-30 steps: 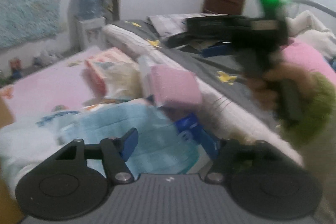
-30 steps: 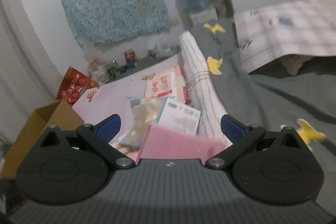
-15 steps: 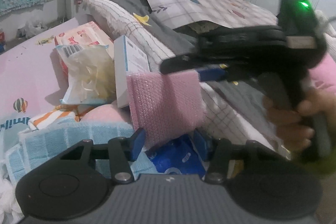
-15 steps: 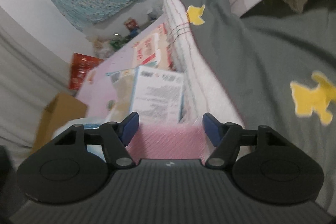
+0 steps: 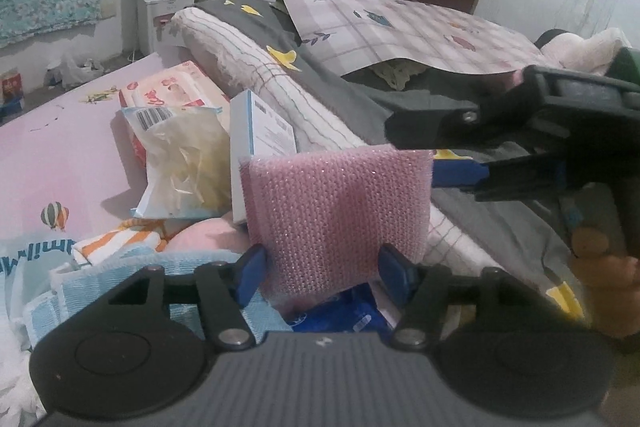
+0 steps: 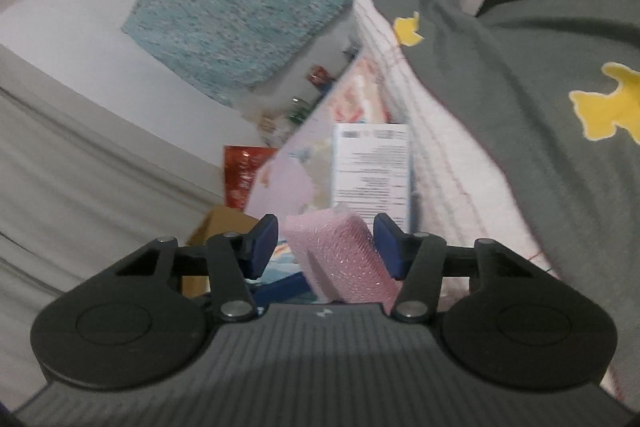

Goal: Organize soft objects
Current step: 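Lift the pink mesh pad with the left tool off the pile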

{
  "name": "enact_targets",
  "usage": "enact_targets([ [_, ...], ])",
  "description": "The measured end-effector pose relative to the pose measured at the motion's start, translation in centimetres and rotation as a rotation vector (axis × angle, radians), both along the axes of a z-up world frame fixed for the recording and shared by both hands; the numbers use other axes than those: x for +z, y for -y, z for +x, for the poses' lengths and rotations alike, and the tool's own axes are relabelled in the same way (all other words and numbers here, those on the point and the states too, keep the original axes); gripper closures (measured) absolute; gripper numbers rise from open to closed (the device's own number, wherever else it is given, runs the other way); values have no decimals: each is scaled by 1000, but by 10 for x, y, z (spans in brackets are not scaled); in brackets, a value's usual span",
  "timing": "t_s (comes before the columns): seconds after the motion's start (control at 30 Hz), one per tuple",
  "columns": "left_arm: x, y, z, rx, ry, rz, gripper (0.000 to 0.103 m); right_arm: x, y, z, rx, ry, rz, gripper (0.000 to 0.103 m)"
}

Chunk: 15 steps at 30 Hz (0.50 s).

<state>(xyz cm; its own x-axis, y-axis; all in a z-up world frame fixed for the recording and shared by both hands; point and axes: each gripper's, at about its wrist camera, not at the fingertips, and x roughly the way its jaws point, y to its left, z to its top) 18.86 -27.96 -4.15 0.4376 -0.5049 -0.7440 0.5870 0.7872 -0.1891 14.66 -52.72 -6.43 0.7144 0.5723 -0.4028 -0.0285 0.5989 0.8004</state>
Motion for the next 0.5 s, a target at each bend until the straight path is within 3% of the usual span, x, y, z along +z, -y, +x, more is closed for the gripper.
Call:
enact_targets([
  [0.13,5,-9,-5,12,-11,-7,40,13,-11,-17,13,32,23,52],
  [0.3,13,-36,-23,16,-3,-4,33,24,-44,-38,72,66,21,53],
  [0.5,12,-70,-43,58,-26,32,32,9,-79,-64,80,33,32,53],
])
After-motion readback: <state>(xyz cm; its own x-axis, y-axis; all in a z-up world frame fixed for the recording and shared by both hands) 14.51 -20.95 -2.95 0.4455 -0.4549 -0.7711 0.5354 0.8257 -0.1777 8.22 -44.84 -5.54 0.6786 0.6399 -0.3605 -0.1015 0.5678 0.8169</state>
